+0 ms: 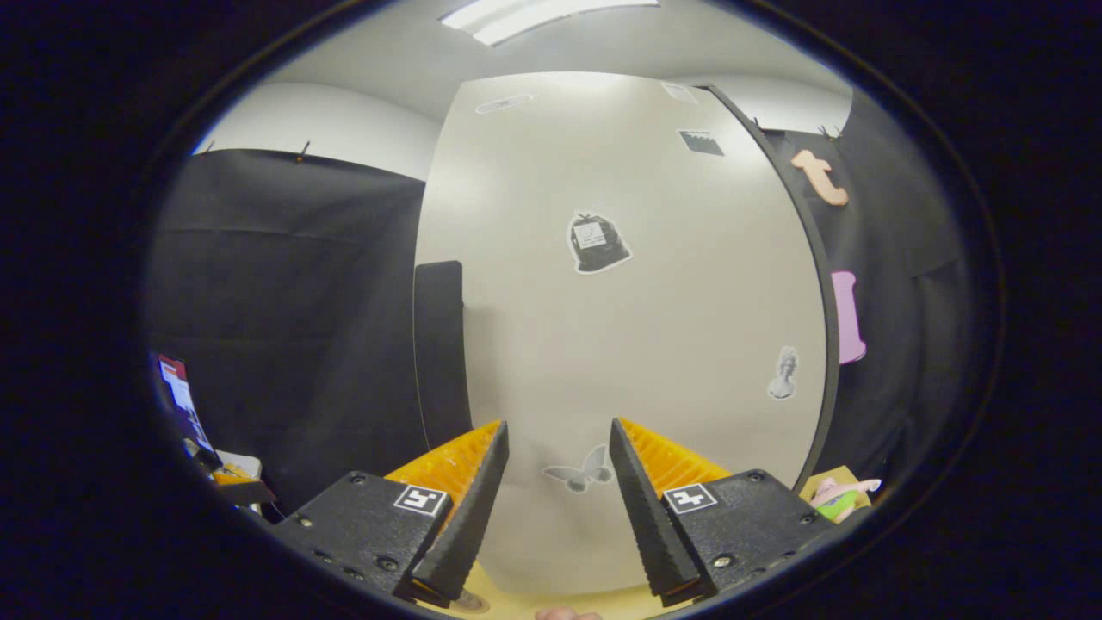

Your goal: Open the cabinet door with the right hand, grasp the bottle in the cabinet with the left hand and place it on the coaster, then close the cabinet door with the right hand.

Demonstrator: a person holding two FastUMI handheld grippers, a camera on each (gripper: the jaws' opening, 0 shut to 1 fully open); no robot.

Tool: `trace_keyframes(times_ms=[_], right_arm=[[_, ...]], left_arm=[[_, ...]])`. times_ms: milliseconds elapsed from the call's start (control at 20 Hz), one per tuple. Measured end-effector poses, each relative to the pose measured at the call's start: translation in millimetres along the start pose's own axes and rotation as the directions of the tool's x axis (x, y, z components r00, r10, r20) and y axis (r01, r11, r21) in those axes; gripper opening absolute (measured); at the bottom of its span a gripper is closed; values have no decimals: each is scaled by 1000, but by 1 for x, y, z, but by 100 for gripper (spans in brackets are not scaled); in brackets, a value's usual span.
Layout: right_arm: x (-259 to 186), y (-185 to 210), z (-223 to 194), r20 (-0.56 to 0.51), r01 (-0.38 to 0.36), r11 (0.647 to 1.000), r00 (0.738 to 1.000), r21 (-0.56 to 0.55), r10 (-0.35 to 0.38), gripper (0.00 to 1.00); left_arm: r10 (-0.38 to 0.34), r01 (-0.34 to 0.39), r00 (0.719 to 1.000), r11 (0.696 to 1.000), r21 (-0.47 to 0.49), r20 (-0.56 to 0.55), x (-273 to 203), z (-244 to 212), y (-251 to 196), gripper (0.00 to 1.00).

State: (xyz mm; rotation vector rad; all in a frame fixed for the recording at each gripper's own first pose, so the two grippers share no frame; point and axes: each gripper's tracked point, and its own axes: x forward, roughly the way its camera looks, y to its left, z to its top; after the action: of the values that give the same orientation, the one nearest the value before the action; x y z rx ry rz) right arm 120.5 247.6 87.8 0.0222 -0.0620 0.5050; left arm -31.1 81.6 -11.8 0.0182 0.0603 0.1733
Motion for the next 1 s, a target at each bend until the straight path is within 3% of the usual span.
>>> trace_keyframes(times_ms=[300, 600, 1000], right_arm=[[-53, -37, 18, 39, 71, 997, 997, -21, -70, 77], [-133, -85, 15, 25, 166, 985, 986, -49, -165, 77], [-249, -155, -3, 48, 386, 918, 922, -90, -383, 77]], left_arm=[[-22, 22, 1000, 1000, -10, 3, 2, -1, -11, 96], [-77, 77, 997, 997, -20, 12, 3, 0, -34, 96], [-145, 146, 988, 989, -14, 50, -8, 0, -70, 96]])
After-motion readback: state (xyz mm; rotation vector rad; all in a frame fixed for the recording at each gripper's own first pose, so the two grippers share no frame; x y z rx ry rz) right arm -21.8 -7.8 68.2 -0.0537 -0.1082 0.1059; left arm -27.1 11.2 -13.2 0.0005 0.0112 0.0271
